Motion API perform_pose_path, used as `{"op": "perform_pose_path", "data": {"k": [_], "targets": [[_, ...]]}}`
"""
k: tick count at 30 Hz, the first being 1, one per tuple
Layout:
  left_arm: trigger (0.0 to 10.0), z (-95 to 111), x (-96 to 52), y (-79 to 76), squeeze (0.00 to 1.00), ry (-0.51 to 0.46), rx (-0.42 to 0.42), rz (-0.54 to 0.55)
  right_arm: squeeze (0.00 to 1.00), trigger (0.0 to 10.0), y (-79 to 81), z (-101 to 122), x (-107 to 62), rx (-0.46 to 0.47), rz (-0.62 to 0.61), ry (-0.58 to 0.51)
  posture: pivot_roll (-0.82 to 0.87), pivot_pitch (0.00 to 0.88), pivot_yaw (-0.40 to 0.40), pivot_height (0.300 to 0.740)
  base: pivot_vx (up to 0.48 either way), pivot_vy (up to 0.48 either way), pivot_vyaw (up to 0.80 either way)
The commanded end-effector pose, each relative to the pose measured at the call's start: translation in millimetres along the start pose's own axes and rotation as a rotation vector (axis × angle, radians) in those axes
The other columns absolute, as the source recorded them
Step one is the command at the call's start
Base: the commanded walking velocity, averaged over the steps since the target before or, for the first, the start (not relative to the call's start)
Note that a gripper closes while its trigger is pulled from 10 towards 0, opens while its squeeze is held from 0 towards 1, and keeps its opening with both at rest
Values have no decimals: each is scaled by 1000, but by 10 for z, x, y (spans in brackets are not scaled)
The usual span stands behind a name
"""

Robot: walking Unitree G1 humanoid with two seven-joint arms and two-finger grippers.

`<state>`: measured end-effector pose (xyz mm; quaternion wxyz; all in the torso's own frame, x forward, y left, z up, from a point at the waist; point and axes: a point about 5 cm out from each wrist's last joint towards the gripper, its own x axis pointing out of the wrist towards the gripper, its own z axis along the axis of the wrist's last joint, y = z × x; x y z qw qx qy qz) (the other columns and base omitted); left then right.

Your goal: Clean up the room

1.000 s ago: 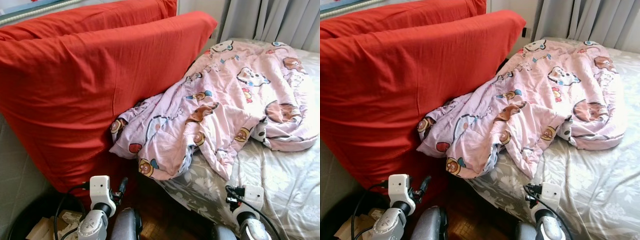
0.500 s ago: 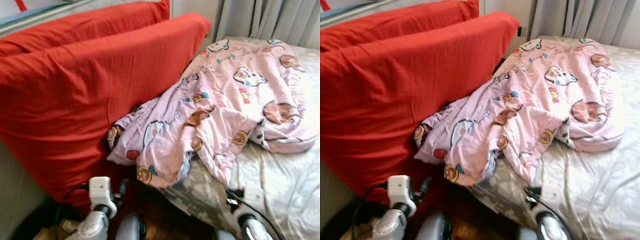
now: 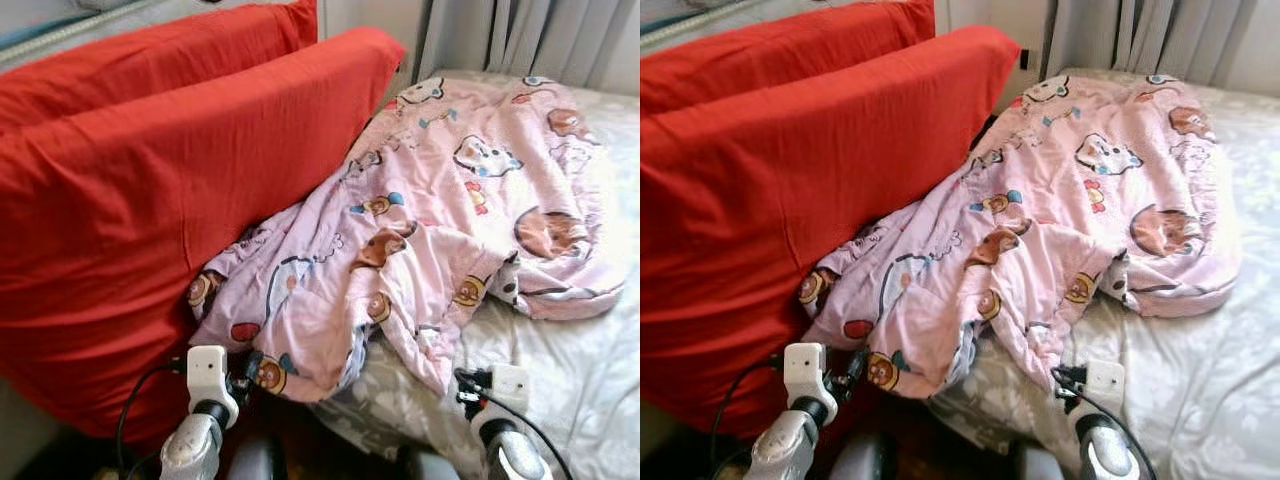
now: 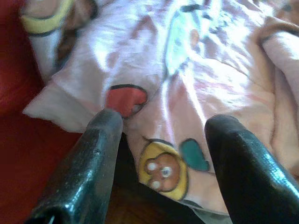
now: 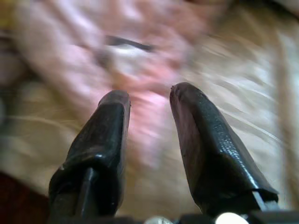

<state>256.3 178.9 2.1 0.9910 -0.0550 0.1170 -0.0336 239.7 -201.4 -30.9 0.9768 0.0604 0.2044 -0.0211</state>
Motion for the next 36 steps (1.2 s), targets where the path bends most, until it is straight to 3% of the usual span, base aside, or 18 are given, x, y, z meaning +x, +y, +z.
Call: {"op": "perform_pose_path", "data": {"k": [1, 14, 23, 29, 30, 31, 36], "targets": [[10000, -25, -43, 92, 0, 12, -4, 29, 1000, 10000, 122, 13, 29, 1, 52, -5, 46, 58, 35, 604, 0, 0, 0], [10000, -10, -19, 85, 0, 18, 2, 19, 1000, 10000, 171, 181, 150, 13, 54, -25, 64, 65, 47, 604, 0, 0, 0], [10000, 92, 39, 50, 0, -12, 3, 2, 1000, 10000, 164, 435, 307, 35, 2, -35, 101, 118, 61, 604, 0, 0, 0], [10000, 101, -22, 55, 0, -26, 5, -6, 1000, 10000, 149, 514, 348, 18, -8, -32, 127, 167, 69, 604, 0, 0, 0], [10000, 102, -41, 61, 0, -28, 5, -7, 600, 10000, 140, 519, 352, 26, -13, -29, 130, 180, 73, 604, 0, 0, 0], [10000, 104, -47, 63, 0, -27, 5, -7, 0, 10000, 134, 522, 355, 24, -16, -25, 131, 184, 74, 604, 0, 0, 0], [10000, 131, -117, 54, 0, -32, 8, -23, 0, 10000, 89, 529, 360, 24, -44, -9, 156, 228, 80, 604, 0, 0, 0]]}}
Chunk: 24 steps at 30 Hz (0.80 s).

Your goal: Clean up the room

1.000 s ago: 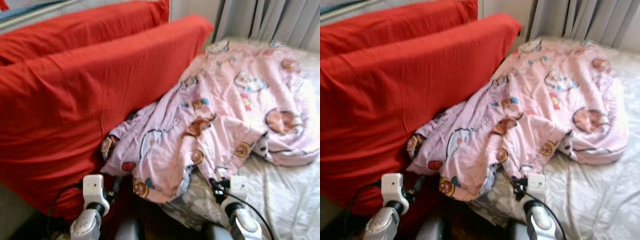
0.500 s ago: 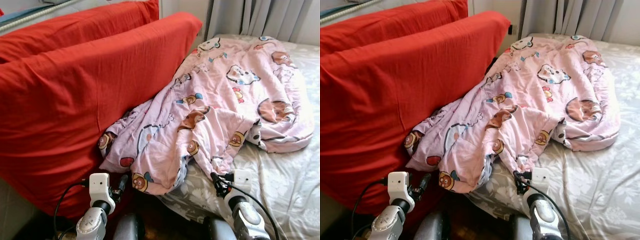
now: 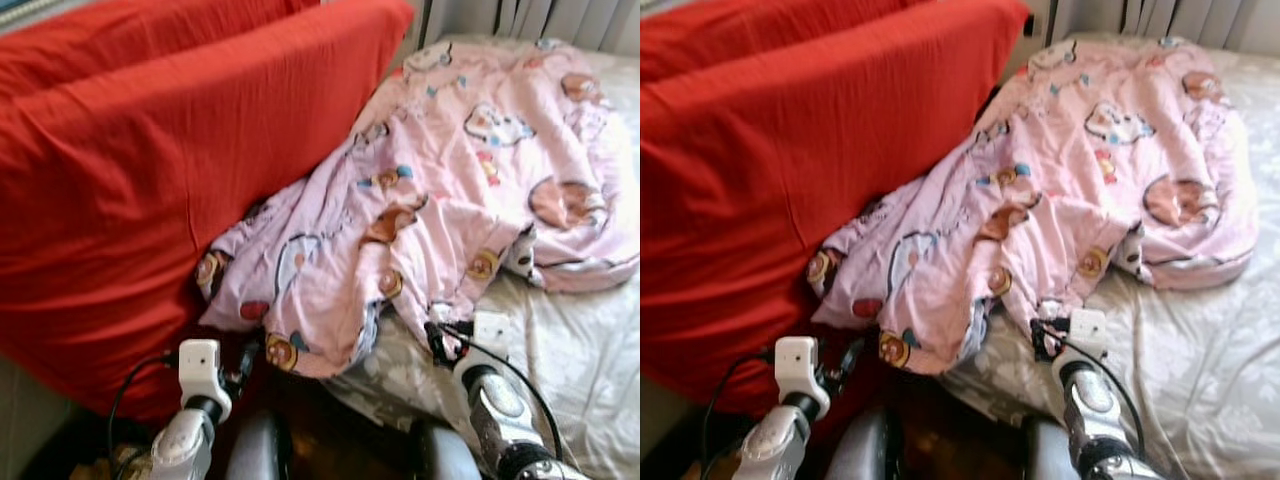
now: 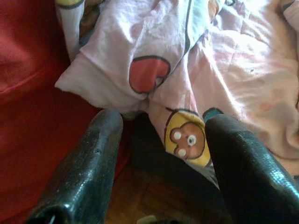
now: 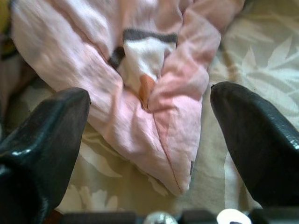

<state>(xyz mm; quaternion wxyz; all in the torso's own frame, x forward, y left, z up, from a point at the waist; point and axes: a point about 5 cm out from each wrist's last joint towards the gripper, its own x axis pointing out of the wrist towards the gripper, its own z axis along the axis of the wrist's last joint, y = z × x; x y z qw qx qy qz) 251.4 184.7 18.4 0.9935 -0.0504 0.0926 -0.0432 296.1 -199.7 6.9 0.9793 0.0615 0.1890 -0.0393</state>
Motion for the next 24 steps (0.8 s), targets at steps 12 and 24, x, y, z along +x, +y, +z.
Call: {"op": "perform_pose_path", "data": {"k": [12, 24], "targets": [[10000, 51, -184, -21, 0, 1, 3, -25, 0, 10000, 14, -10, 17, 56, -11, 31, 189, 285, 91, 604, 0, 0, 0], [10000, 47, -213, -80, 0, 29, 0, -28, 0, 4471, 132, 20, 55, 1, 59, 58, 186, 287, 71, 604, 0, 0, 0]]}}
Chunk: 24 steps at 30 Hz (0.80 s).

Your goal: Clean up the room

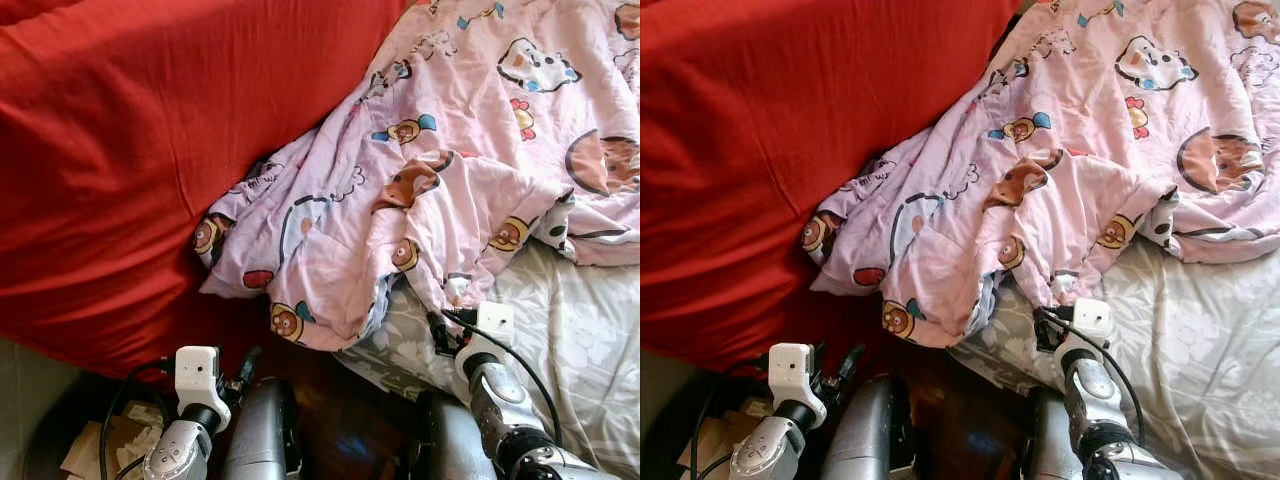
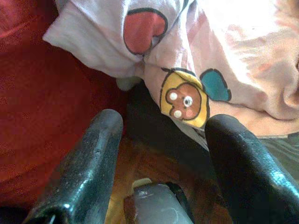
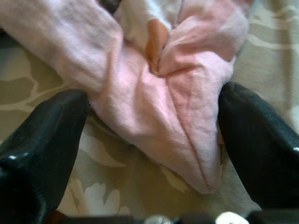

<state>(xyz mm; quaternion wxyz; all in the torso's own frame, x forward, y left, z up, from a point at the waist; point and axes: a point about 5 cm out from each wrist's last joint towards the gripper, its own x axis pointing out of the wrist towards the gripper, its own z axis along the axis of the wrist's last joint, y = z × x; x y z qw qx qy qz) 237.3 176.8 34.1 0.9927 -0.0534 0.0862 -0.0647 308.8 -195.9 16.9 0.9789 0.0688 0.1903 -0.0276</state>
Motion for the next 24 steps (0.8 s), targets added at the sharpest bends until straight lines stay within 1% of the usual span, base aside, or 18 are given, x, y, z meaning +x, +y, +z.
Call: {"op": "perform_pose_path", "data": {"k": [1, 8, 15, 20, 24], "targets": [[10000, -76, -53, 18, 0, 45, -1, 18, 0, 0, 92, -117, -18, -22, 53, 61, 181, 286, 67, 604, 0, 0, 0], [10000, -81, -19, -20, 0, 49, -10, 16, 0, 0, 50, -150, -31, -48, 42, 86, 174, 273, 61, 604, 0, 0, 0], [10000, -84, 15, -53, 0, 53, -21, 16, 0, 0, -27, -212, -61, -67, 24, 125, 165, 259, 53, 604, 0, 0, 0], [10000, -82, 36, -62, 0, 51, -26, 18, 0, 0, -96, -244, -80, -75, -12, 149, 161, 250, 48, 604, 0, 0, 0], [10000, -101, 62, -67, 0, 57, -28, 19, 0, 0, -108, -207, -68, -69, -15, 136, 151, 232, 45, 604, 0, 0, 0]]}}
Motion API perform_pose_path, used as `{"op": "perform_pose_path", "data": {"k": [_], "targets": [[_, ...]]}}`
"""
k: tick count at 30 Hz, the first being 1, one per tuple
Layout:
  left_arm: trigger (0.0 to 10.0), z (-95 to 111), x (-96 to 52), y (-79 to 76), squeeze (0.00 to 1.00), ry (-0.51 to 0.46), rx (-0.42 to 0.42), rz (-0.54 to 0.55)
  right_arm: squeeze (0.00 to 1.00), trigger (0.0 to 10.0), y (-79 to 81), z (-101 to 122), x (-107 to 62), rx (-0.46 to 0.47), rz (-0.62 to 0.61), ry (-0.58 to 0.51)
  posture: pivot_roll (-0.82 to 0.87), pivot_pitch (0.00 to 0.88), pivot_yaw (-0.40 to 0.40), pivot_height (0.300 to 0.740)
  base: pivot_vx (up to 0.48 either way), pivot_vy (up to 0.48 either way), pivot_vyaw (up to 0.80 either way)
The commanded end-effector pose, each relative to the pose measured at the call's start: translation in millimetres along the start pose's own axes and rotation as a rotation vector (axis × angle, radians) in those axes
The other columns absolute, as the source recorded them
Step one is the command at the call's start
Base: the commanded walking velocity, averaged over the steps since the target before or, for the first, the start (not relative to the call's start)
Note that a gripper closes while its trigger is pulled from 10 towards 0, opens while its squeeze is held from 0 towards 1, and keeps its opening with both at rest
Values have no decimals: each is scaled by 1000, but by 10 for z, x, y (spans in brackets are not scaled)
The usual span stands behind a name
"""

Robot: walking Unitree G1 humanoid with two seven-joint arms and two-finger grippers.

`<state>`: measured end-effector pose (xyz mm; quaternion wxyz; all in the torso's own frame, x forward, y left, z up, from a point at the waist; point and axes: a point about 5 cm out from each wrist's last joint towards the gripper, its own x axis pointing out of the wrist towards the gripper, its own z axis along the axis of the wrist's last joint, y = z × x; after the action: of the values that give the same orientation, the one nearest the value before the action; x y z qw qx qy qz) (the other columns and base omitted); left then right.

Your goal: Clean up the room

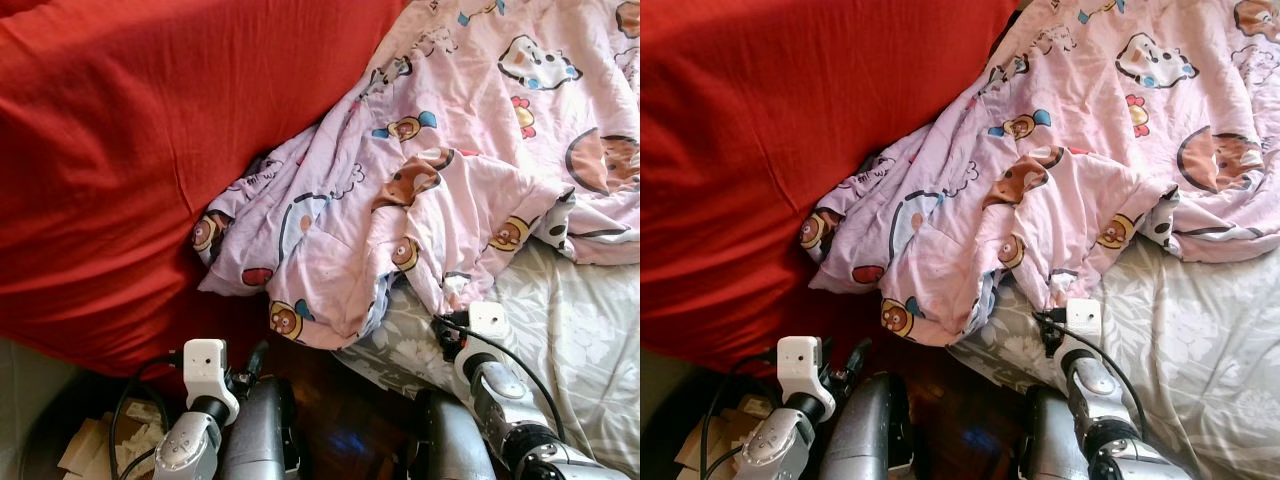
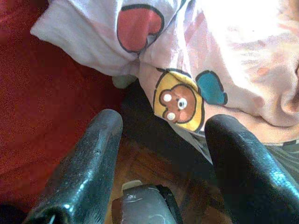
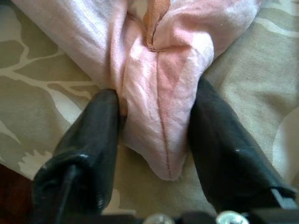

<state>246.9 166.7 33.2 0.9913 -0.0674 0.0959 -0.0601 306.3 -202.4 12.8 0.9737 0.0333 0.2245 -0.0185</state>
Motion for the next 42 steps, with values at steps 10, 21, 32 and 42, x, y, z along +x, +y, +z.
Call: {"op": "perform_pose_path", "data": {"k": [10, 21, 32, 42], "targets": [[10000, -167, 113, 30, 0, 67, -7, 26, 0, 0, -54, -137, -44, 21, -28, 46, 110, 160, 25, 604, 0, 0, 0], [10000, -217, 239, 42, 0, 88, -28, 48, 0, 0, -113, -212, -101, 42, -31, 21, 61, 83, 15, 604, 0, 0, 0], [10000, -365, 189, 182, 0, 144, -29, 94, 0, 10000, -224, -278, -206, 103, -95, -72, 41, 48, 34, 604, 0, 0, 0], [10000, -567, 50, 282, 0, 233, -21, 126, 0, 10000, -301, -381, -270, 104, -148, -55, 19, 0, 53, 664, 0, 0, 0]]}}
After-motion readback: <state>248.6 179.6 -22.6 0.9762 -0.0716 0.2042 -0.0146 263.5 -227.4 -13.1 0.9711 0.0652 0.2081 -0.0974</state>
